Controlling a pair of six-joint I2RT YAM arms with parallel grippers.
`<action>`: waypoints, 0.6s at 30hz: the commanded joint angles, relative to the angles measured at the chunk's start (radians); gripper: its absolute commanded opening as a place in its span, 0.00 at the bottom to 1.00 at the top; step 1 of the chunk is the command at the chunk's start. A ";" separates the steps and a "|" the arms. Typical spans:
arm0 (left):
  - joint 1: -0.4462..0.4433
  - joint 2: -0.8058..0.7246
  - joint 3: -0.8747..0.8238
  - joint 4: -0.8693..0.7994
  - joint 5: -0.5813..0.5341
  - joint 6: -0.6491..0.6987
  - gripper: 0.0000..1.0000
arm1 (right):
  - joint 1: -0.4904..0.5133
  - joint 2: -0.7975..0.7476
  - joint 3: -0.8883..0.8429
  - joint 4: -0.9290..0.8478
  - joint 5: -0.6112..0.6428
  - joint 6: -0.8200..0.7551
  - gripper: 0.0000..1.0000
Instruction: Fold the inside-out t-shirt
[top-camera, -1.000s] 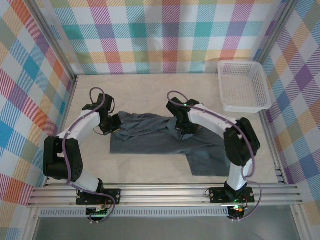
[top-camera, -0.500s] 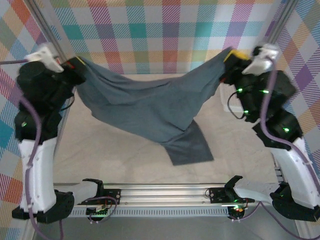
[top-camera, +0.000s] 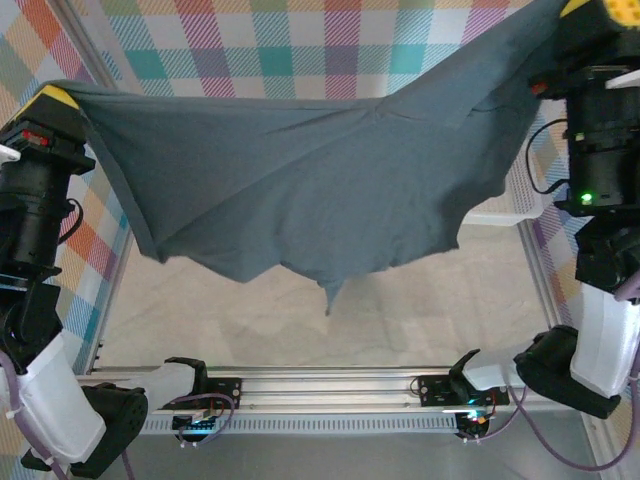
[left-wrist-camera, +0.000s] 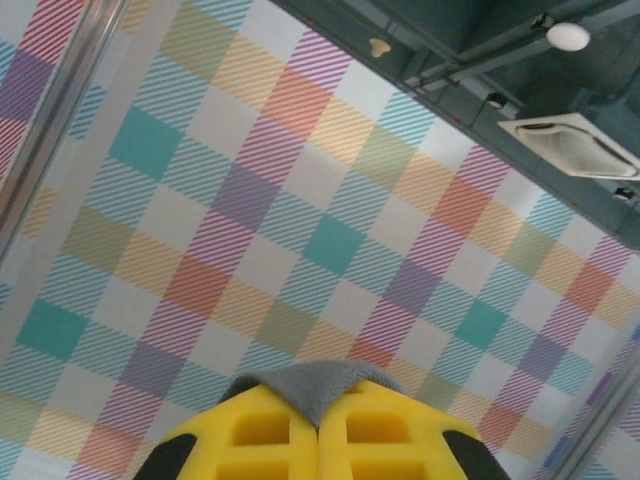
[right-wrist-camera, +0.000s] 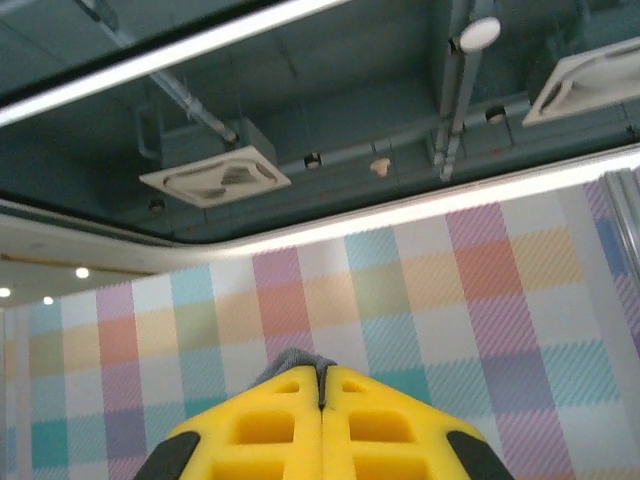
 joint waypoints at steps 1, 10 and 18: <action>0.007 0.000 0.016 -0.006 0.044 -0.047 0.00 | -0.004 0.041 0.097 0.004 -0.034 -0.110 0.00; 0.007 0.071 -0.143 -0.044 -0.021 -0.069 0.00 | -0.033 0.246 0.093 0.135 0.024 -0.353 0.00; 0.120 0.332 -0.351 0.028 0.041 -0.088 0.00 | -0.275 0.561 0.101 0.046 -0.055 -0.164 0.00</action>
